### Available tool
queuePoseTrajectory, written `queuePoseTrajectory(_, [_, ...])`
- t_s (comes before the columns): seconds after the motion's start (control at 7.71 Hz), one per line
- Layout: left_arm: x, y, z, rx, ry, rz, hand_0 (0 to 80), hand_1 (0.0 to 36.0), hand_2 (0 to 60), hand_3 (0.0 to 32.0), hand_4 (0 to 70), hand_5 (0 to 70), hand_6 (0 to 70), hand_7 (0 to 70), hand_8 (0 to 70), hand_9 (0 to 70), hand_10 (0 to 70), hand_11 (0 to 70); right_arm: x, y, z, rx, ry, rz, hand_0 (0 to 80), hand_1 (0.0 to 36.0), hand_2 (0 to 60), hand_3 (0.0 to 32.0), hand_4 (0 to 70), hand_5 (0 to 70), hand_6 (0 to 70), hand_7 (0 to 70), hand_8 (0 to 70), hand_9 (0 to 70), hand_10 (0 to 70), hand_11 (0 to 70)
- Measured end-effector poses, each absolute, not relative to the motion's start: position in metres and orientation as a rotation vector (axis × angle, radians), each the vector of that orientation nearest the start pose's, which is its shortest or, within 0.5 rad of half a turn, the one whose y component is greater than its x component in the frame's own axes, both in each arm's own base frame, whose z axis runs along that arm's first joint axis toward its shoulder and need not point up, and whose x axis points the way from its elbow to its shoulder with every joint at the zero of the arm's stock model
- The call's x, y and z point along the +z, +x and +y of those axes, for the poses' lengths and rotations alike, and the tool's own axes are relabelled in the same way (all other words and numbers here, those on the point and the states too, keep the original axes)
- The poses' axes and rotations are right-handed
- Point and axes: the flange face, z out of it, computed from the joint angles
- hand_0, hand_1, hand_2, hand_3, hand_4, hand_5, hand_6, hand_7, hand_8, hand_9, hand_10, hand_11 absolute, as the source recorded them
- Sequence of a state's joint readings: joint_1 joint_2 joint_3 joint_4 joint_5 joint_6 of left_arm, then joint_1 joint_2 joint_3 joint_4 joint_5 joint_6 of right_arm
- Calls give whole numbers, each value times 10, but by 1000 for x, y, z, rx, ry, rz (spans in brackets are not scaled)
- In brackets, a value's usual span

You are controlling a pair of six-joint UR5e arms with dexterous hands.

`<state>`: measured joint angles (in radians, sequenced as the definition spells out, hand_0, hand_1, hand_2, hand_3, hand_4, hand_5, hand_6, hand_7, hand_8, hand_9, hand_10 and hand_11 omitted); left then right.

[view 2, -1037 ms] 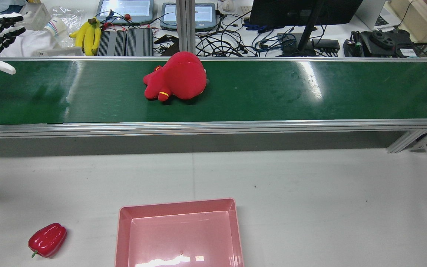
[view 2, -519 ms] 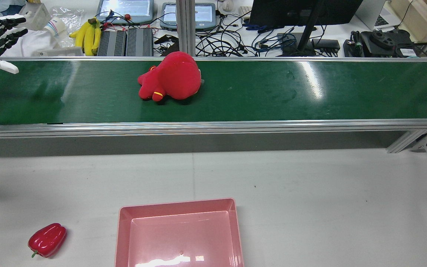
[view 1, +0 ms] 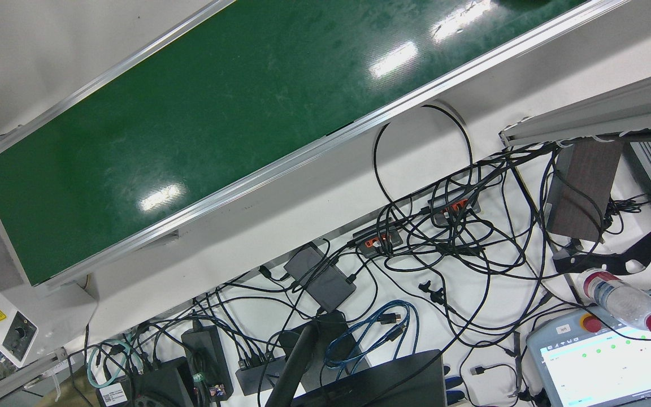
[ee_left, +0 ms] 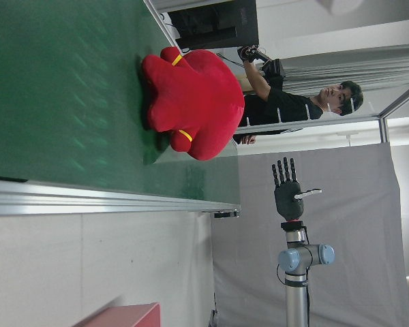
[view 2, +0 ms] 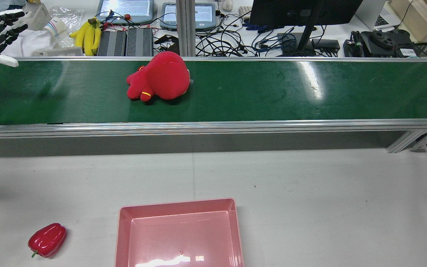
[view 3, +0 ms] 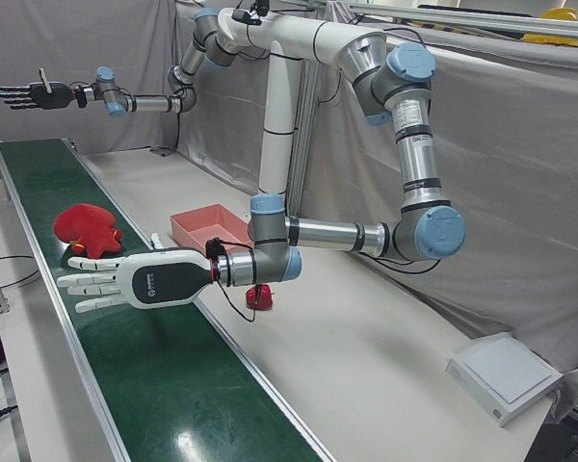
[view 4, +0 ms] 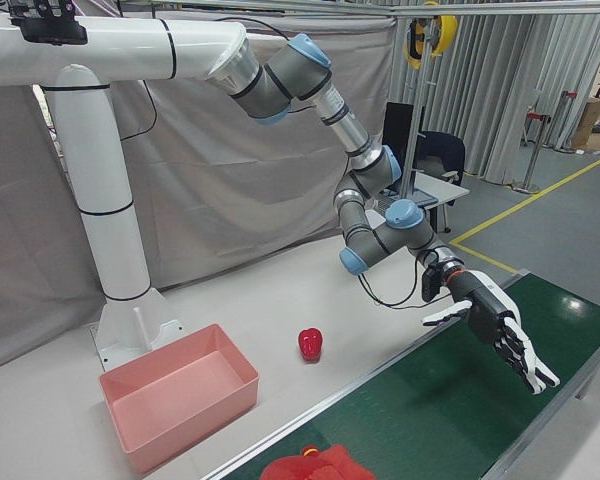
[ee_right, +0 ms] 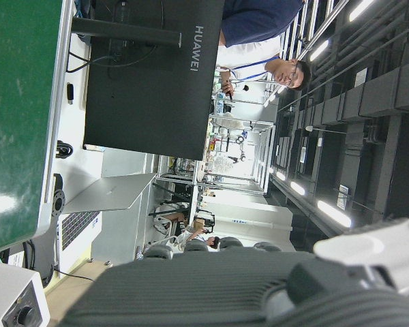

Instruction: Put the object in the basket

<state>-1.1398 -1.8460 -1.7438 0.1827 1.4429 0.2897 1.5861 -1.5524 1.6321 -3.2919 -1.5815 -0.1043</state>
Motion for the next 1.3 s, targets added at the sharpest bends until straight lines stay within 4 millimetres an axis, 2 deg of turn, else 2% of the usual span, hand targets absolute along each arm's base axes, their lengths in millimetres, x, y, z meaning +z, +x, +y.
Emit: queuePoseTrajectory(1.3, [475,113,-595,-1680,-44,2243,671,199,0,0,83,183,21,21,72,119,0,0,663,140,-489,-2350,-118,2189,0,0,0,0,0,0,0,0,0,0,0,0])
